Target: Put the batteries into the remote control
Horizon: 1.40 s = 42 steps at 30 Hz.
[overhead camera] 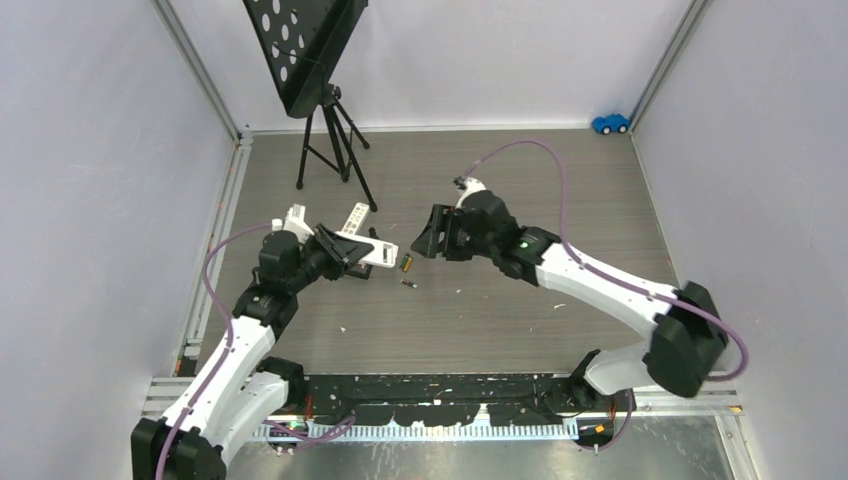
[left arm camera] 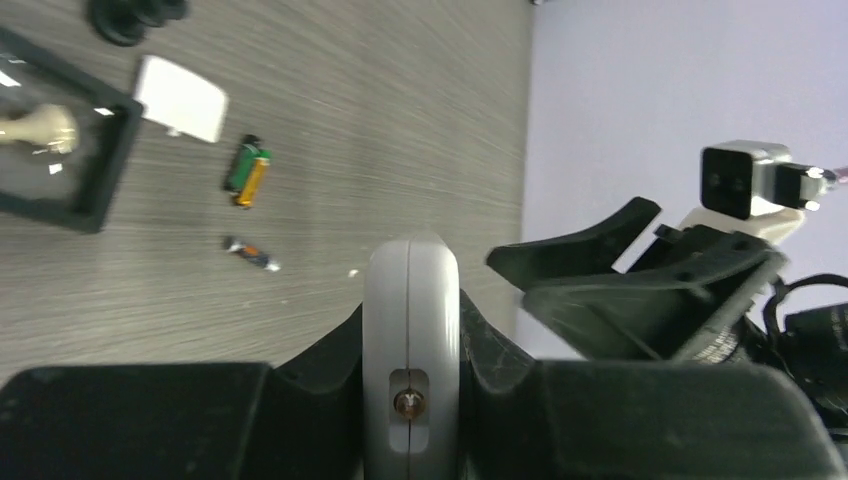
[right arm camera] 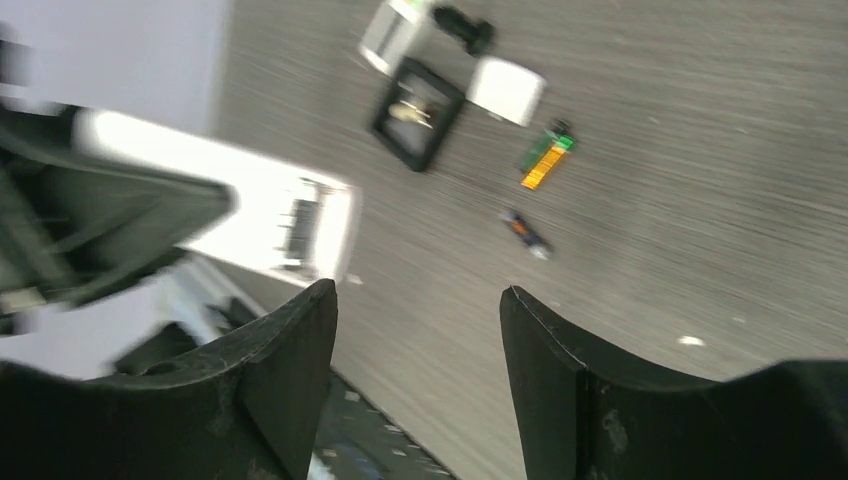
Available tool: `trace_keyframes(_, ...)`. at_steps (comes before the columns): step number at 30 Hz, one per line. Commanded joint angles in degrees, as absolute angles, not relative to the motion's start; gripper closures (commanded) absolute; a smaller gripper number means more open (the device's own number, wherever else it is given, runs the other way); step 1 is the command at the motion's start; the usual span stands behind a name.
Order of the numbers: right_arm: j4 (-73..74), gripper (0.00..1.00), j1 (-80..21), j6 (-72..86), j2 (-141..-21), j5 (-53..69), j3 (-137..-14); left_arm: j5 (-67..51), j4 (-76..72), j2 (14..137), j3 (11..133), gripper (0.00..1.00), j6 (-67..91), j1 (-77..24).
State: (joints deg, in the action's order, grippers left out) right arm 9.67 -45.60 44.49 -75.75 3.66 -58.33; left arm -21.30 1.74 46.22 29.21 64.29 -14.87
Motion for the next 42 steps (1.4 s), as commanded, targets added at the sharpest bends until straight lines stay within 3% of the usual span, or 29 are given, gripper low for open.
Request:
trace_keyframes(1, 19.06, 0.34, -46.63, 29.62, -84.03, 1.67, -62.42, -13.29, 11.71, 42.56, 30.91, 1.00, 58.53, -14.86)
trace_keyframes(9, 27.60, 0.32, -52.52, 15.58, -101.75, -3.34, -75.59, -9.29, 16.86, 40.17, 32.61, 1.00, 55.37, -14.85)
trace_keyframes(20, 30.41, 0.41, -54.47, 11.30, -112.74, -4.30, -83.74, -7.64, 18.92, 38.57, 33.95, 1.00, 52.32, -14.85)
trace_keyframes(31, 33.25, 0.61, -54.66, 9.76, -118.12, -5.05, -86.68, -5.25, 21.51, 35.83, 34.88, 1.00, 50.36, -14.85)
trace_keyframes(38, 34.94, 0.92, -54.67, 10.33, -117.53, -5.01, -86.81, -7.49, 19.93, 35.72, 34.70, 1.00, 50.30, -14.85)
trace_keyframes(42, 35.78, 0.97, -54.67, 10.48, -113.88, -1.53, -84.54, -12.15, 14.38, 34.28, 33.14, 1.00, 49.86, -14.85)
